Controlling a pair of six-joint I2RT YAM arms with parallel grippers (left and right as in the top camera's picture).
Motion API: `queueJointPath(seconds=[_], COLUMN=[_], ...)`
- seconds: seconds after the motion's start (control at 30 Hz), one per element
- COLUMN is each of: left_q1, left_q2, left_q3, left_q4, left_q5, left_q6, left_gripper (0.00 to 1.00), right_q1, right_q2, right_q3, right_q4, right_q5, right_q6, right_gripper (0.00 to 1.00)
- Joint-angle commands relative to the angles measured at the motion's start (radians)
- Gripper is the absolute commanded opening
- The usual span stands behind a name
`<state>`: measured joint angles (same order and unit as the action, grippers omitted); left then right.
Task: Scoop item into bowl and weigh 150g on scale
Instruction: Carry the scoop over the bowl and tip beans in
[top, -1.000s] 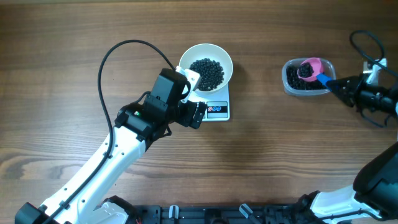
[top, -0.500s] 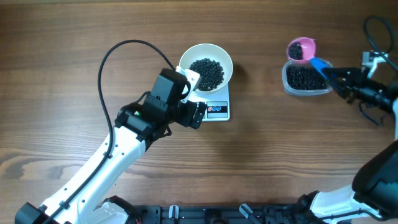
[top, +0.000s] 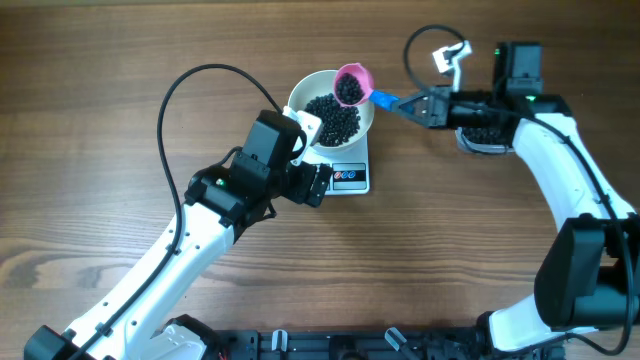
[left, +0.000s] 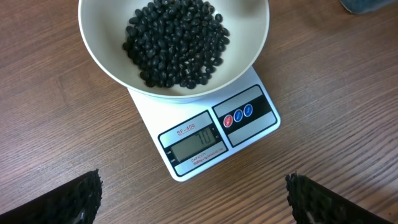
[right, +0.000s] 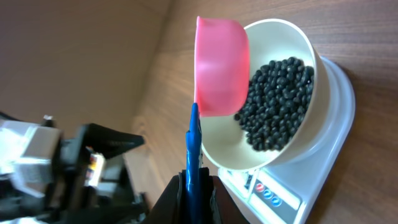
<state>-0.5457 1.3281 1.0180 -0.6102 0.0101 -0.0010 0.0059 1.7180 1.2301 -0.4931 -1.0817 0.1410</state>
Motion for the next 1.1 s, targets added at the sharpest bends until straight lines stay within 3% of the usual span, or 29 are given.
queueJointPath(seconds=[0.0,0.1,0.3,0.53,1.07], left_q1=[0.005,0.005,0.005,0.005,0.005], left_q2=[0.003,0.003,0.003,0.003,0.003], left_q3=[-0.006,-0.006,-0.006,-0.006,-0.006], left_q4=[0.001,0.001,0.001,0.001,0.001], left_q5=[0.011,0.011,0.011,0.011,0.011], left_q6=[0.016,0.016,0.016,0.016,0.016], left_gripper=[1.0,1.0,1.0,1.0,1.0], right_q1=[0.045,0.086,0.158,0.274,0.325], right_q2=[-0.013,-0.072,-0.228,-0.276,-0.276], right_q3=[0.011,0.017,0.017,0.017,0.017], right_q4=[0.014,0.018,0.019,0.022,0.044], right_q5=[0.097,0.262,0.443,0.677,0.805], right_q6=[-0.115,-0.124,-0.297,-0.421,-0.536], right_gripper=[0.04,0.04,0.04,0.04,0.04])
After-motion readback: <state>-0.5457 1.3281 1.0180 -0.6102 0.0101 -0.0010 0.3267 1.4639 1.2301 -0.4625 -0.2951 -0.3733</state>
